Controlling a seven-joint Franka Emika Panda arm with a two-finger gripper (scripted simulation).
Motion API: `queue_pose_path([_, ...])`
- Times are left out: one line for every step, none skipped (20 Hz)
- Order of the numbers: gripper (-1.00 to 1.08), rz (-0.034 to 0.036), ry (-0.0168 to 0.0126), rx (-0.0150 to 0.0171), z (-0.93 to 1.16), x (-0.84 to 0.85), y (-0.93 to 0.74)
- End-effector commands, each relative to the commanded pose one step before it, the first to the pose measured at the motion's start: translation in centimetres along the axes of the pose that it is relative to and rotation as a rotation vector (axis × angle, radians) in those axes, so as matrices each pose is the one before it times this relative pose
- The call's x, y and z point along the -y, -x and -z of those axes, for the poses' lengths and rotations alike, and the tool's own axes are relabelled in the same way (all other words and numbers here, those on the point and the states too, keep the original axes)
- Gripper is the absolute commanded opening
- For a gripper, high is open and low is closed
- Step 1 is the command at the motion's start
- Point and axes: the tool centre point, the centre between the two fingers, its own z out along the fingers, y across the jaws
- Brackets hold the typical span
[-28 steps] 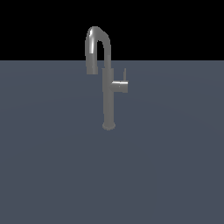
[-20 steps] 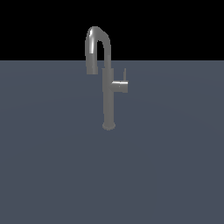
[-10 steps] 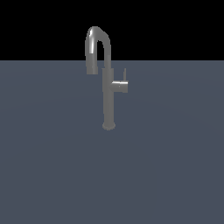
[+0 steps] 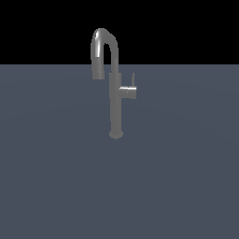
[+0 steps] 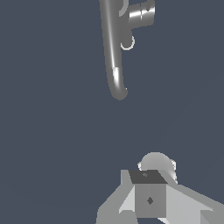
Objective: Turn on the faucet by rotating a designated handle.
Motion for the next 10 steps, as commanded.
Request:
queue_pose_path([-1.00, -0.04572, -0.04685, 0.03719, 0.065, 0.321, -1.515])
queue_pose_path([-1.00, -0.01825, -0.01898, 0.01501, 0.029, 0.135, -0.604])
queue_pose_path([-1.00, -0.01840, -0.01917, 0.01514, 0.030, 0.136, -0.609])
queue_pose_path([-1.00, -0.01855, -0.01936, 0.01527, 0.031, 0.137, -0.615])
queue_pose_path([-1.00, -0.01871, -0.01956, 0.01541, 0.032, 0.138, -0.620])
queue_pose_path([-1.00, -0.01886, -0.01976, 0.01555, 0.033, 0.139, -0.626])
queue_pose_path([-1.00, -0.01901, -0.01995, 0.01569, 0.034, 0.140, -0.631])
queue_pose_path([-1.00, -0.01918, -0.02017, 0.01584, 0.035, 0.141, -0.637])
queue_pose_path([-1.00, -0.01934, -0.02037, 0.01599, 0.036, 0.142, -0.643])
queue_pose_path([-1.00, -0.01951, -0.02060, 0.01615, 0.037, 0.143, -0.649])
